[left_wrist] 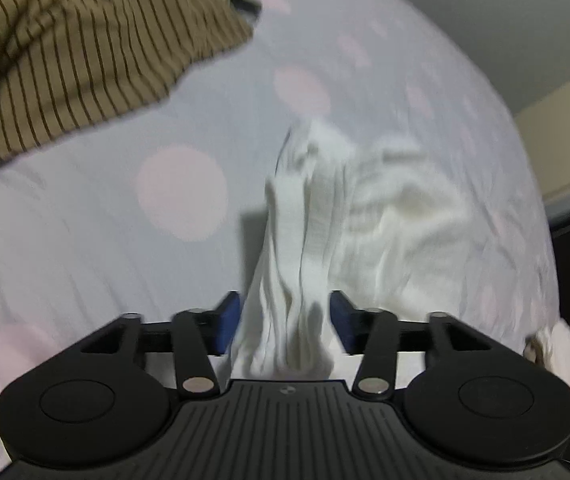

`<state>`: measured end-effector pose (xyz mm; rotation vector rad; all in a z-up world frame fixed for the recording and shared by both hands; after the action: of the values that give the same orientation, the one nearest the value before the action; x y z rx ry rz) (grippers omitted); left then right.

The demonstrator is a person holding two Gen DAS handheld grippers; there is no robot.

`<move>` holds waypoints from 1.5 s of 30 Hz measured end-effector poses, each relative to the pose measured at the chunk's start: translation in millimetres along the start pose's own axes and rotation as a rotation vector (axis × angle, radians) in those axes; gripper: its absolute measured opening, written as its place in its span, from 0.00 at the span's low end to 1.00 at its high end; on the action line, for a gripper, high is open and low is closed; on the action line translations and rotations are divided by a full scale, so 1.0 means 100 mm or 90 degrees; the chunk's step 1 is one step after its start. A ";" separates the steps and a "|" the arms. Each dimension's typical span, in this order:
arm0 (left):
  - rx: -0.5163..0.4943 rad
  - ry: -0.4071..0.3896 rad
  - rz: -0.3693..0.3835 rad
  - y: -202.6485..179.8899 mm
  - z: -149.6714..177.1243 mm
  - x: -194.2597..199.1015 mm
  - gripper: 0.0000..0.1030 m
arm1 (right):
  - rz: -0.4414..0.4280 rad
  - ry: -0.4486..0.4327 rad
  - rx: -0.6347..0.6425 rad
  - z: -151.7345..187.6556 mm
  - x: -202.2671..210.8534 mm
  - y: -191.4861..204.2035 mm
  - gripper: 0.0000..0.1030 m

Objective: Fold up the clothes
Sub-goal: 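Grasp the trouser waistband with the left gripper beside the right gripper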

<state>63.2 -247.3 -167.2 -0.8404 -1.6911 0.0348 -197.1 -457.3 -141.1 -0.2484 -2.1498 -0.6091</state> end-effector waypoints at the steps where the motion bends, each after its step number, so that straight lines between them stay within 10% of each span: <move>1: 0.001 -0.016 0.010 0.00 -0.02 0.03 0.50 | -0.003 -0.014 -0.004 -0.02 0.06 -0.02 0.42; 13: -0.069 -0.027 -0.033 -0.12 -0.24 -0.48 0.53 | -0.035 -0.064 -0.074 -0.39 -0.09 -0.33 0.68; 32: -0.170 -0.065 -0.004 -0.22 -0.31 -0.89 0.57 | -0.071 -0.046 -0.109 -0.93 -1.05 -0.71 0.68; 45: -0.182 -0.098 -0.009 -0.38 -0.23 -0.78 0.26 | -0.068 -0.079 -0.115 -0.89 -0.98 -0.54 0.21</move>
<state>67.6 -326.9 -209.1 -1.0602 -1.8744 -0.1584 -96.1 -545.0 -191.8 -0.2760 -2.2401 -0.8716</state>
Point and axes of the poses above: each gripper's, at about its wrist camera, not at the fingertips, and x roughly against the way its jaws point, y to its left, z to its underside, the point moved 1 cm from there along -x, roughly the way its jaws point, and after that the axes turned 2 degrees about -z, right-handed, at the moved point
